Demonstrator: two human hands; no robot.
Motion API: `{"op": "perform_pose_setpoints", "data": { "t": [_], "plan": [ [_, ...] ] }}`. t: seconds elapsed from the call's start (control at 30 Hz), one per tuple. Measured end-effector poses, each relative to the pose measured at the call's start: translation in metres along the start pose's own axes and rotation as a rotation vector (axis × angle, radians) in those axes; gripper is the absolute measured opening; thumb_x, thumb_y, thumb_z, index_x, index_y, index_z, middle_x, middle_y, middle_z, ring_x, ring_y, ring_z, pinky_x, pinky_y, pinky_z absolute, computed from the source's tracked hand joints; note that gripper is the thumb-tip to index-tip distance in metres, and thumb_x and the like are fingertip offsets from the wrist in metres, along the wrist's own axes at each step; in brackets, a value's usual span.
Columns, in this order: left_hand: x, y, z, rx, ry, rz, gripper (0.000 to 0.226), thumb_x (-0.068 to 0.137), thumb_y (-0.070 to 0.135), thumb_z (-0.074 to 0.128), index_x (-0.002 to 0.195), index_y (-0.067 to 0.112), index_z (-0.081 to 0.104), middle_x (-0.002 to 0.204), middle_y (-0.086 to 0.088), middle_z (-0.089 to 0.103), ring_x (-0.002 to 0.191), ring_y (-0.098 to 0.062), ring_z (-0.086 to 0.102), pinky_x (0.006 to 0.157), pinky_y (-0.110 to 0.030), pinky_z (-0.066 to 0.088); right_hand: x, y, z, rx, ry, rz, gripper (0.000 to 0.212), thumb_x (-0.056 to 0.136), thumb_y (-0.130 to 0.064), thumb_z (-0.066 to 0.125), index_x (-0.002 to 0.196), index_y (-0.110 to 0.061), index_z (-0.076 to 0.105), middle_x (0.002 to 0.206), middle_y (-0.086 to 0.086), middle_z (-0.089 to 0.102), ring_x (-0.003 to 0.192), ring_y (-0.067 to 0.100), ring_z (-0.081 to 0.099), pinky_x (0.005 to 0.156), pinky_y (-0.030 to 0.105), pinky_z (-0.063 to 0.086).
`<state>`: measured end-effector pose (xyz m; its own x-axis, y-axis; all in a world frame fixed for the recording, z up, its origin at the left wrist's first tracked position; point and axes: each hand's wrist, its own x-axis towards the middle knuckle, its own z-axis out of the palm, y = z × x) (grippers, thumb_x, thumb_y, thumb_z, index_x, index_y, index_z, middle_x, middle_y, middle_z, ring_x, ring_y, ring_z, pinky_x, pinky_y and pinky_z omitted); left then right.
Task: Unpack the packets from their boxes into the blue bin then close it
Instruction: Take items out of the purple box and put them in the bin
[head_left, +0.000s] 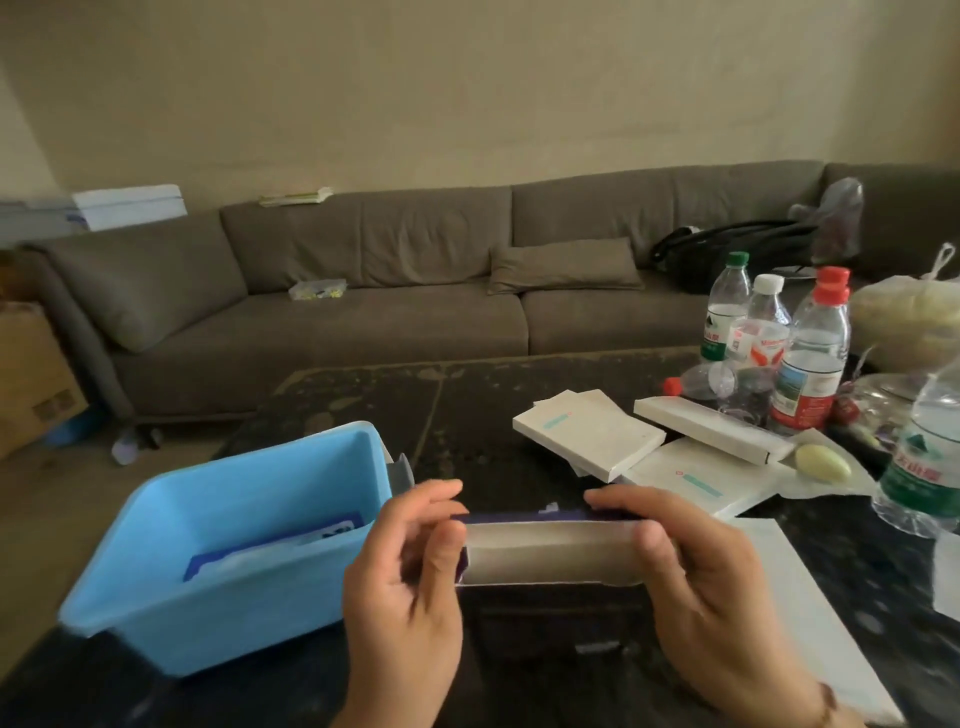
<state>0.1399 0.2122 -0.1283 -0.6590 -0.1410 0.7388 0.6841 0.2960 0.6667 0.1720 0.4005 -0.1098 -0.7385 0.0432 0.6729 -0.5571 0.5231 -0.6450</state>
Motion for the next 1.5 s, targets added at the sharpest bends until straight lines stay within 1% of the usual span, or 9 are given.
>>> {"op": "perform_pose_setpoints", "data": {
  "t": [0.17, 0.3, 0.47, 0.6, 0.9, 1.0, 1.13, 1.3, 1.5],
  "plan": [
    [0.017, -0.008, -0.002, 0.014, -0.125, 0.102, 0.031, 0.099, 0.053, 0.043, 0.101, 0.032, 0.066, 0.084, 0.031, 0.064, 0.07, 0.011, 0.06, 0.062, 0.001, 0.04, 0.016, 0.012, 0.001, 0.265, -0.072, 0.185, 0.02, 0.091, -0.051, 0.055, 0.102, -0.046, 0.071, 0.094, -0.014, 0.073, 0.086, 0.001, 0.065, 0.066, 0.01, 0.048],
    [0.022, -0.014, -0.008, 0.047, -0.202, 0.15, 0.032, 0.099, 0.052, 0.043, 0.107, 0.03, 0.064, 0.082, 0.039, 0.059, 0.069, 0.015, 0.057, 0.06, 0.002, 0.038, 0.015, 0.015, 0.004, 0.537, -0.122, 0.31, 0.018, 0.095, -0.032, 0.059, 0.101, -0.028, 0.075, 0.087, -0.011, 0.071, 0.078, -0.007, 0.064, 0.065, 0.006, 0.049],
    [0.031, -0.019, -0.013, 0.074, -0.194, 0.168, 0.024, 0.096, 0.05, 0.05, 0.107, 0.034, 0.064, 0.096, 0.023, 0.067, 0.079, 0.001, 0.068, 0.062, -0.008, 0.052, 0.008, 0.028, 0.008, 0.952, -0.202, 0.428, 0.062, 0.055, -0.043, 0.065, 0.117, -0.036, 0.068, 0.103, 0.005, 0.073, 0.097, 0.023, 0.069, 0.076, 0.028, 0.058],
    [0.033, -0.019, -0.01, 0.066, -0.196, 0.161, 0.023, 0.095, 0.047, 0.054, 0.108, 0.031, 0.065, 0.098, 0.02, 0.068, 0.079, 0.005, 0.07, 0.061, -0.009, 0.054, 0.006, 0.031, 0.011, 1.148, -0.274, 0.402, 0.073, 0.067, -0.059, 0.073, 0.13, -0.023, 0.061, 0.116, 0.017, 0.068, 0.107, 0.032, 0.066, 0.084, 0.034, 0.056],
    [0.032, -0.024, -0.012, -0.116, -0.271, 0.104, 0.018, 0.092, 0.022, 0.058, 0.099, 0.031, 0.072, 0.103, 0.01, 0.072, 0.05, -0.014, 0.062, 0.046, -0.022, 0.052, 0.015, 0.032, 0.017, 0.848, 0.033, 0.305, 0.035, 0.071, -0.049, 0.077, 0.089, -0.018, 0.074, 0.102, 0.011, 0.072, 0.095, 0.021, 0.07, 0.072, 0.027, 0.059],
    [0.029, -0.025, -0.016, -0.205, -0.315, 0.023, 0.021, 0.088, 0.019, 0.055, 0.096, 0.028, 0.073, 0.105, -0.001, 0.072, 0.049, -0.02, 0.06, 0.049, -0.027, 0.052, 0.021, 0.034, 0.015, 0.781, 0.066, 0.275, 0.005, 0.08, -0.022, 0.074, 0.076, -0.02, 0.076, 0.096, 0.008, 0.074, 0.093, 0.014, 0.07, 0.071, 0.02, 0.056],
    [0.025, -0.022, -0.012, -0.202, -0.288, -0.038, 0.016, 0.085, 0.022, 0.059, 0.095, 0.027, 0.071, 0.104, -0.004, 0.071, 0.052, -0.02, 0.06, 0.05, -0.027, 0.051, 0.018, 0.042, 0.004, 0.8, -0.067, 0.189, 0.043, 0.082, 0.0, 0.037, 0.087, -0.014, 0.078, 0.105, 0.014, 0.073, 0.107, 0.025, 0.065, 0.08, 0.028, 0.057],
    [0.022, -0.018, -0.01, -0.136, -0.27, -0.006, 0.015, 0.084, 0.026, 0.062, 0.098, 0.03, 0.068, 0.102, 0.002, 0.071, 0.073, -0.02, 0.065, 0.052, -0.035, 0.053, 0.02, 0.032, 0.003, 0.465, -0.064, 0.118, 0.022, 0.086, -0.045, 0.065, 0.095, -0.027, 0.074, 0.102, -0.002, 0.076, 0.099, 0.017, 0.07, 0.075, 0.028, 0.059],
    [0.019, -0.01, -0.002, -0.108, -0.216, -0.083, 0.017, 0.083, 0.037, 0.064, 0.1, 0.035, 0.067, 0.095, 0.007, 0.07, 0.086, -0.017, 0.068, 0.059, -0.035, 0.06, 0.022, 0.027, 0.005, 0.369, -0.01, 0.059, 0.015, 0.083, -0.041, 0.067, 0.094, -0.034, 0.072, 0.095, -0.009, 0.076, 0.09, 0.013, 0.073, 0.068, 0.024, 0.059]
  ]
}}
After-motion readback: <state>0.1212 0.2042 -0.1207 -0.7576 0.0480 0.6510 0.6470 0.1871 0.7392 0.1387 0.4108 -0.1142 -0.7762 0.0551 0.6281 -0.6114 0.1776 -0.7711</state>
